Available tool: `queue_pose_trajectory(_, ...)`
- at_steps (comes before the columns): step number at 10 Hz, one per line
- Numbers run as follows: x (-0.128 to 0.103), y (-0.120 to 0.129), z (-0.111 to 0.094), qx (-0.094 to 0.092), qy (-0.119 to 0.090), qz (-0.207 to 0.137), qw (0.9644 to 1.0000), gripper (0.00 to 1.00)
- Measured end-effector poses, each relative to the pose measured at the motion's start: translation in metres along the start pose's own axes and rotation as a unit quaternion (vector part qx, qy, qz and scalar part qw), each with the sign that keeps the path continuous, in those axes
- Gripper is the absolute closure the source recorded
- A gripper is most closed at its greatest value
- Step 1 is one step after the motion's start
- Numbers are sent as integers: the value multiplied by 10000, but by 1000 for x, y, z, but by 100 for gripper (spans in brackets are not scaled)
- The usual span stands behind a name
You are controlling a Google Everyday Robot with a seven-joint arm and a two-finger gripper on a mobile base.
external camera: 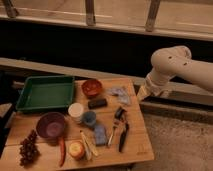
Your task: Place towel in plastic cup
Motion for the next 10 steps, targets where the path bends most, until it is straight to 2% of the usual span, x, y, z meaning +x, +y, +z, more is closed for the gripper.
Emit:
queue_pose_trajectory(5,0,0,-1,-5,-29,-32,10000,37)
queue_pose_trajectory(6,-3,1,-4,71,-153,-113,9998,37)
queue_pose_trajectory(8,-23,2,-19,272,-602,-124,9977,37)
queue_pose_trajectory(9,-45,4,-24,246,-926,-97,9953,37)
queue_pose_trajectory(10,-60,5,-23,223,-1112,-94,9935,37)
